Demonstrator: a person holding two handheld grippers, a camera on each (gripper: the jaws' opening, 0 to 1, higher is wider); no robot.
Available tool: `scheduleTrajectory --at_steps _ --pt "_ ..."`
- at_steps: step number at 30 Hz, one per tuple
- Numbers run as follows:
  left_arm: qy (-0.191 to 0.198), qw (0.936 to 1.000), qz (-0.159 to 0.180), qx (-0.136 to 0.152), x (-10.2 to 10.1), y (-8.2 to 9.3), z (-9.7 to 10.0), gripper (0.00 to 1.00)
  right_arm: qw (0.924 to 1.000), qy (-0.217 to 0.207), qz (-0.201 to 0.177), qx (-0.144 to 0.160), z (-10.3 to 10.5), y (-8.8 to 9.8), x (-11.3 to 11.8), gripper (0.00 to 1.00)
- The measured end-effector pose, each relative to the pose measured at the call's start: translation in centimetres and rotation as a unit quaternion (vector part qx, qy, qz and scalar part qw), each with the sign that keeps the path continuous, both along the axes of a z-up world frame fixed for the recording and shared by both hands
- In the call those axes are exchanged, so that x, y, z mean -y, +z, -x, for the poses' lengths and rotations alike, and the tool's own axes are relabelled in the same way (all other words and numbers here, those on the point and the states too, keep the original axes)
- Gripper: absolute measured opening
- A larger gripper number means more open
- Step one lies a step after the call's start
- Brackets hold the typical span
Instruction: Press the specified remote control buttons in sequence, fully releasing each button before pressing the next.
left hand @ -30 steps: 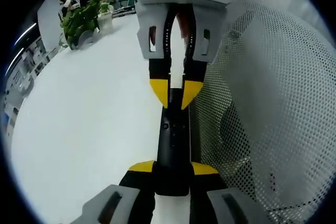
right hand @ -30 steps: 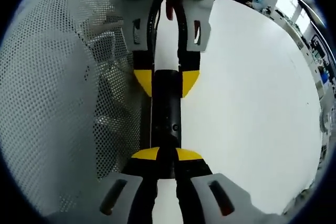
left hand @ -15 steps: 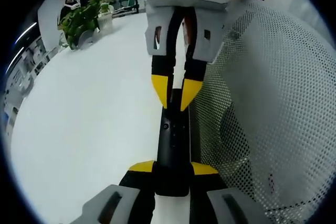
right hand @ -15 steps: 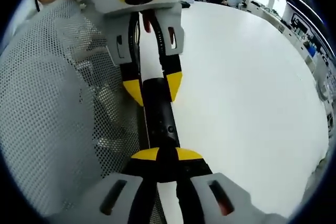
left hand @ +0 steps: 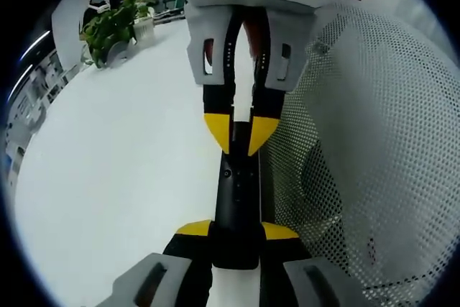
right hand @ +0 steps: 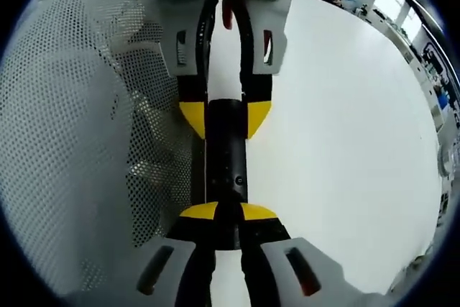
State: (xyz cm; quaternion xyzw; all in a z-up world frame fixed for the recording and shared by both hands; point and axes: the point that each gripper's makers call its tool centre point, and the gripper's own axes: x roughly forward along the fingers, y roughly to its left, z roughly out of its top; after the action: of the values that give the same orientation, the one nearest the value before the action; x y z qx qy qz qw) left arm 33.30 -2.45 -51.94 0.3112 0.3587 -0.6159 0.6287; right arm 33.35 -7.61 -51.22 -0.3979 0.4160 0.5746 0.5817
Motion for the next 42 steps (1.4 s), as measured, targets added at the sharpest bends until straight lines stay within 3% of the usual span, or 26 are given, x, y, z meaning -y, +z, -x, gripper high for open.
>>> scheduleTrajectory --at_steps 4,8,12,14,21,25,29,35,42 --pt "-0.001 1.0 0.0 0.0 0.0 0.0 0.0 0.24 0.9997 -0.015 -0.018 0.006 0.0 0.1 0.1 0.09" --pt "0.0 1.0 0.001 0.0 0.0 -0.1 0.0 0.24 0.9969 -0.059 -0.052 0.004 -0.1 0.3 0.0 0.09" --pt "0.0 1.0 0.001 0.0 0.0 -0.1 0.0 0.24 0.9961 -0.064 -0.06 -0.005 -0.1 0.3 -0.6 0.09" --pt "0.0 1.0 0.001 0.001 0.0 0.0 0.0 0.24 0.9986 -0.03 -0.043 0.007 0.0 0.3 -0.8 0.09" --pt "0.001 1.0 0.002 0.0 0.0 -0.1 0.0 0.24 0.9991 -0.028 -0.033 -0.001 -0.1 0.2 -0.8 0.08" --pt "0.0 1.0 0.002 -0.001 -0.1 -0.1 0.0 0.24 0.9998 -0.001 -0.015 0.01 0.1 0.1 -0.9 0.08" --pt "0.001 1.0 0.001 -0.001 -0.1 -0.1 0.0 0.24 0.9997 -0.019 -0.016 -0.003 -0.1 0.1 -0.7 0.08" --pt "0.0 1.0 0.002 0.0 -0.1 -0.1 0.0 0.24 0.9986 -0.04 -0.034 -0.001 0.0 0.2 -0.7 0.08" --pt "-0.001 1.0 0.001 0.001 -0.1 0.0 0.0 0.24 0.9993 -0.027 -0.024 0.009 0.1 0.2 -0.9 0.05"
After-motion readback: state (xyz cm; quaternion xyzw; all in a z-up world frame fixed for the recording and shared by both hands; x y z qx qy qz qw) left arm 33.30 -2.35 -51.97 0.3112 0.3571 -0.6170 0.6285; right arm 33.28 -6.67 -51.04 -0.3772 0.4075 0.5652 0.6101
